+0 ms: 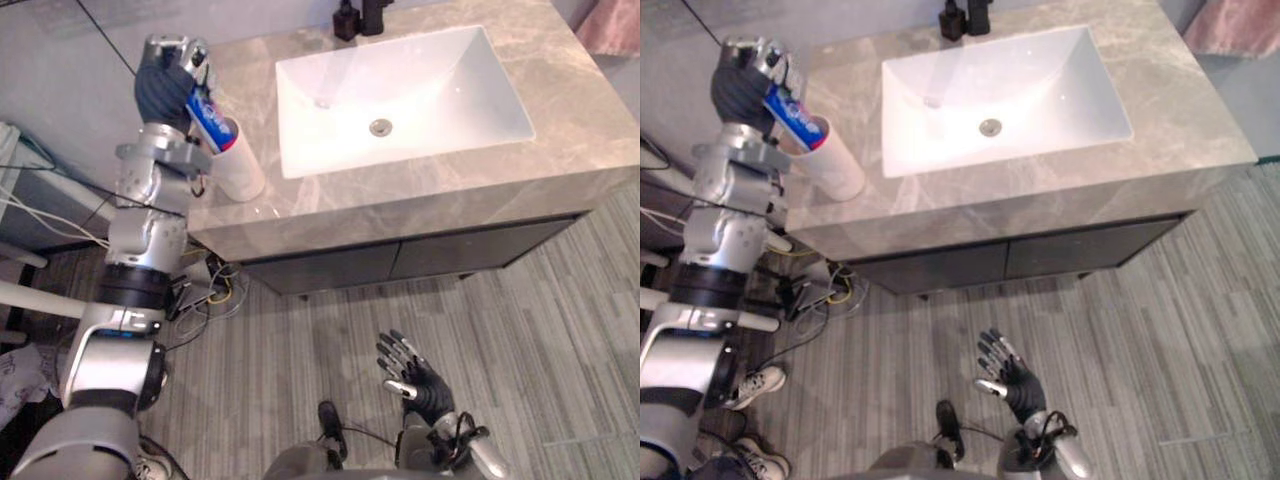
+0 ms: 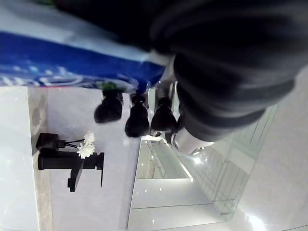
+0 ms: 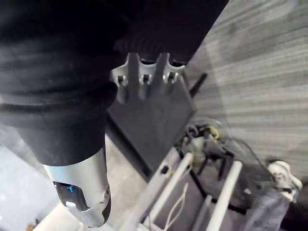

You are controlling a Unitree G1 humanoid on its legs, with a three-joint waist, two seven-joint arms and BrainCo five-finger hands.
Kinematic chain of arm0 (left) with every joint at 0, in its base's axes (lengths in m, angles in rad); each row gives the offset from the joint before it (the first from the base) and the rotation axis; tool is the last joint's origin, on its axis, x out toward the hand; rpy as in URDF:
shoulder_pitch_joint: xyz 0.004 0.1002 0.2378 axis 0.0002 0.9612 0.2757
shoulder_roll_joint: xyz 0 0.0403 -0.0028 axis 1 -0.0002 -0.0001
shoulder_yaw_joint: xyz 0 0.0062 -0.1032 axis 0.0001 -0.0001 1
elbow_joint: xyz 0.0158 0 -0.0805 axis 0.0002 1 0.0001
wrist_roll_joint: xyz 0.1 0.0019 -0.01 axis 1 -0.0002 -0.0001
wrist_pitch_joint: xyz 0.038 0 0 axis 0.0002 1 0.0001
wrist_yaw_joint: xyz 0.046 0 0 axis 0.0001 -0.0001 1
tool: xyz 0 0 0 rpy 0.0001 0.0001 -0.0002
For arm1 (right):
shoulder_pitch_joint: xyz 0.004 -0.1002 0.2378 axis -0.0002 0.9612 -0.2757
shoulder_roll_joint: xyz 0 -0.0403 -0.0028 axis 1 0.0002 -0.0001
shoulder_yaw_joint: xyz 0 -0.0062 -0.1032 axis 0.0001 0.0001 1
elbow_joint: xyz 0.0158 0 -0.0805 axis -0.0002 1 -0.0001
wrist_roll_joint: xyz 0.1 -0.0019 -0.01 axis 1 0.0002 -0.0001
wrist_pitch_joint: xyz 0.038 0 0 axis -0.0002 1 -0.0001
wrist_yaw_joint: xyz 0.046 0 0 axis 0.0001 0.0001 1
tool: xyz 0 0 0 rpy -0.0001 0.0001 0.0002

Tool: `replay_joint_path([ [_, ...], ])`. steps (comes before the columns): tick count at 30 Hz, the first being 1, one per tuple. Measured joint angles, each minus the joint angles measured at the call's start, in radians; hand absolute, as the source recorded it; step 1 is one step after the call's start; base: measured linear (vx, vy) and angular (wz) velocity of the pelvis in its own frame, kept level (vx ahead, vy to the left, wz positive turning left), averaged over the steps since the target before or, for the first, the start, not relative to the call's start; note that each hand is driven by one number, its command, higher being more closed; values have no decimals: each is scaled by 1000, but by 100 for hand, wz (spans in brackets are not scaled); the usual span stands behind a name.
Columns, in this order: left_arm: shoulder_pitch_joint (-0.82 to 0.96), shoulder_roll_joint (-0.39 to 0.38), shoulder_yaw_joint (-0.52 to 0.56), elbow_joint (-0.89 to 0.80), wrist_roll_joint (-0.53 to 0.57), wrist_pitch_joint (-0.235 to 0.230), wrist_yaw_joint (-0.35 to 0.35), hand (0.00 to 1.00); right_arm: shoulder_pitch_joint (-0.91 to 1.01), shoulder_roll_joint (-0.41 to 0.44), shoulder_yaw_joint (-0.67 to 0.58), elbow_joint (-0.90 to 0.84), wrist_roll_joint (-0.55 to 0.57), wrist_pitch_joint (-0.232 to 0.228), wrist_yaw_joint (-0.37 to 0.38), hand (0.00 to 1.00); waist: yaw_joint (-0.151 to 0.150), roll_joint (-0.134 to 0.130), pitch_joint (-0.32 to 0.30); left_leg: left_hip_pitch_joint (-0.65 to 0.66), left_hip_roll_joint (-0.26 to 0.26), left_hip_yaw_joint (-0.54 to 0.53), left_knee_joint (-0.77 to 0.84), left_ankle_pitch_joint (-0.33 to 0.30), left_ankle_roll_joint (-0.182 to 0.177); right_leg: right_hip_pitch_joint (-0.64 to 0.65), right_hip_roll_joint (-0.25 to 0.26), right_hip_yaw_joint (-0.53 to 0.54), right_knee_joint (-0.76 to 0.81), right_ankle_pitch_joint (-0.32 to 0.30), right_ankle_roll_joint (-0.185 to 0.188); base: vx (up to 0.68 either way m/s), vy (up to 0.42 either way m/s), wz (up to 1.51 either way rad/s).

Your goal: Organize washtable

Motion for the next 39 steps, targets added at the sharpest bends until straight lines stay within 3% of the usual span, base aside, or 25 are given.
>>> replay_joint_path([
  [15, 0, 2, -23, 1, 8, 4, -3, 0, 7, 17, 1, 10, 0, 0, 22, 0, 1, -13, -8, 13, 0, -1, 2, 0, 0, 15, 0, 0, -2, 1, -1, 0, 0, 0],
  [28, -27, 12, -27, 12, 10, 4, -3, 0, 11, 20, 2, 38, -1, 1, 22, 0, 3, -16, -64, 26, -1, -8, 4, 1, 0, 33, -1, -9, -3, 3, -2, -14, -5, 1],
  [35, -143, 125, -27, 43, 10, 1, -4, 0, 10, 20, 5, 38, 0, 1, 23, 0, 4, -12, -81, 50, -3, -16, 4, 1, 0, 62, -3, -16, -5, 3, -2, -14, -3, 3],
  [39, -182, 184, -26, 46, 10, -14, -7, 0, 20, 18, 5, 38, 0, 1, 24, 0, 6, 8, -106, 59, -5, -28, 4, 1, 0, 78, -5, -27, -7, 3, -2, -18, -5, 8],
])
